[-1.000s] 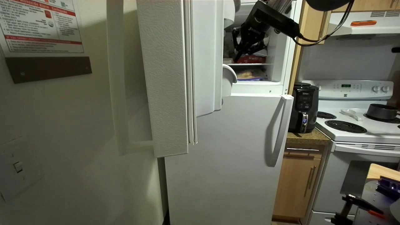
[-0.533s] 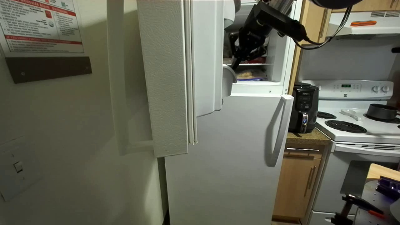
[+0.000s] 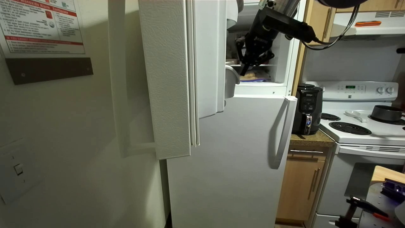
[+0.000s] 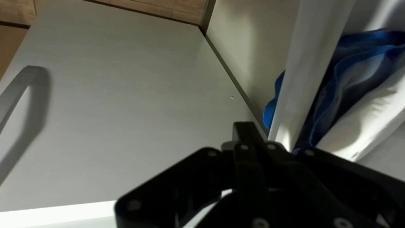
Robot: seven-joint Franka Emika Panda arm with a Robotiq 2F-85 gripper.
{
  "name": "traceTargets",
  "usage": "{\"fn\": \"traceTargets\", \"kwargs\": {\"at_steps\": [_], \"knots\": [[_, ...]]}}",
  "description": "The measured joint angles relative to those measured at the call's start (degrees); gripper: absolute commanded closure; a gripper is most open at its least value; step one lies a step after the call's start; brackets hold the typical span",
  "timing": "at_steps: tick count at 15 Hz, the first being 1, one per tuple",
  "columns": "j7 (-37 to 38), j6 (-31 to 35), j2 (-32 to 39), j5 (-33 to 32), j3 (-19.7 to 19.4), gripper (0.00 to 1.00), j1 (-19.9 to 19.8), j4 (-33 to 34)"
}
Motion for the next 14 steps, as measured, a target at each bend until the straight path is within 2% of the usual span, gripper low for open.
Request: {"fn": "traceTargets", "kwargs": {"at_steps": [14], "knots": [[0.02, -11.13, -5.97, 0.79, 0.35, 1.0, 0.09, -1.72]]}}
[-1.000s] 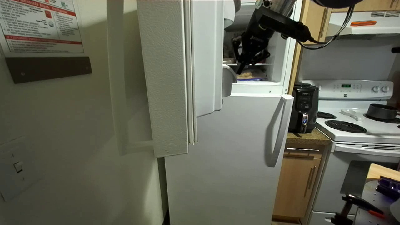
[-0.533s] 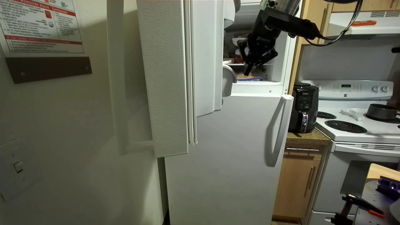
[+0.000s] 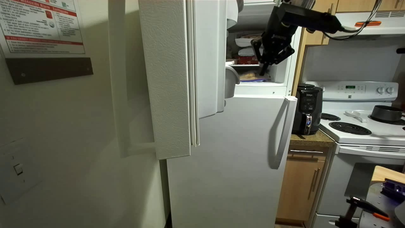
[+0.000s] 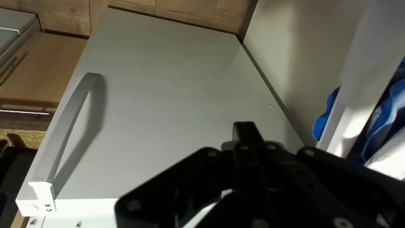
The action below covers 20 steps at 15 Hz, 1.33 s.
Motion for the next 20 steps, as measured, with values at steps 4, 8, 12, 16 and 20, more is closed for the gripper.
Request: {"fn": "traceTargets", "kwargs": {"at_steps": [4, 8, 12, 16, 20], "knots": [[0.0, -1.78, -1.86, 1.41, 0.78, 1.0, 0.09, -0.28], [0.0, -1.95, -2.63, 2.57, 1.42, 1.0, 0.45, -0.28], [-0.8, -1.79, -2.66, 4.35, 1.45, 1.0, 2.36, -0.28], [-3.56, -1.07, -2.64, 5.47, 1.46, 1.0, 4.17, -0.26], [-6.39, -1.08, -2.66, 7.47, 1.14, 1.0, 4.65, -0.26]]}}
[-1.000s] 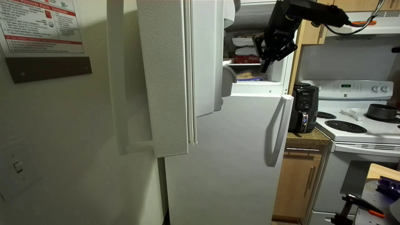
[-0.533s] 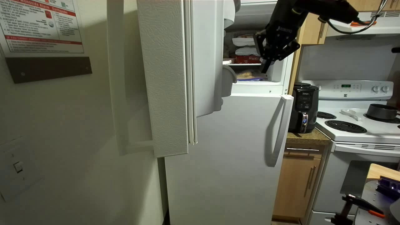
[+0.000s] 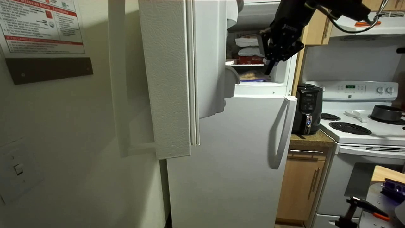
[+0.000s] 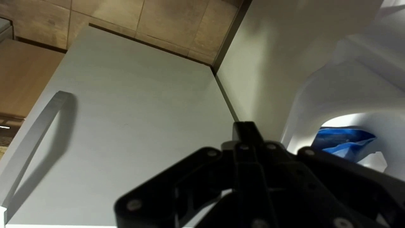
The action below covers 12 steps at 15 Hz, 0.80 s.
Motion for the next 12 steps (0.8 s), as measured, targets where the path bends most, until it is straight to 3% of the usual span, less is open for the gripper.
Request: {"fn": "traceTargets", "kwargs": {"at_steps": [12], "knots": [[-7.23, -7.91, -2.66, 11.26, -4.04, 1.0, 0.04, 0.0]]}}
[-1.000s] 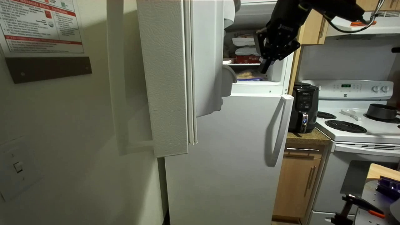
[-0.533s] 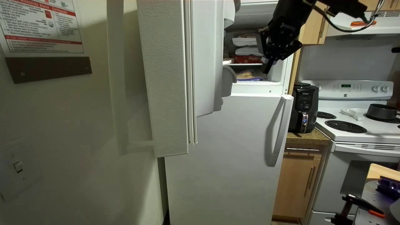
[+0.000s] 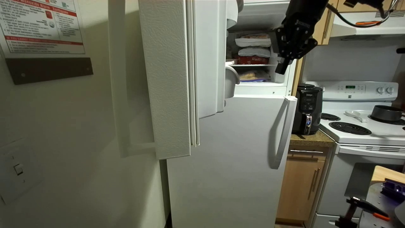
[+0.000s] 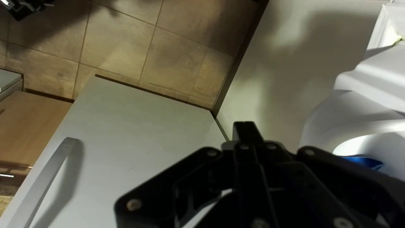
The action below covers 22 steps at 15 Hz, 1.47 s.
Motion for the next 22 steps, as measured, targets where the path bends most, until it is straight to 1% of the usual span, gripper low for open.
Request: {"fn": "traceTargets", "kwargs": {"at_steps": [7, 19, 20, 21, 22], "knots": [[-6.51, -1.84, -0.42, 5.36, -0.9, 1.0, 0.0, 0.39], [-22.15, -1.84, 0.85, 11.03, -0.95, 1.0, 0.66, 4.12], [-23.09, -1.84, 1.15, 11.45, -0.98, 0.76, 0.66, 4.51], [-23.89, -1.84, 1.49, 11.67, -1.0, 0.98, 0.66, 4.92], [-24.59, -1.84, 1.8, 11.72, -1.01, 0.93, 0.66, 5.29]]}}
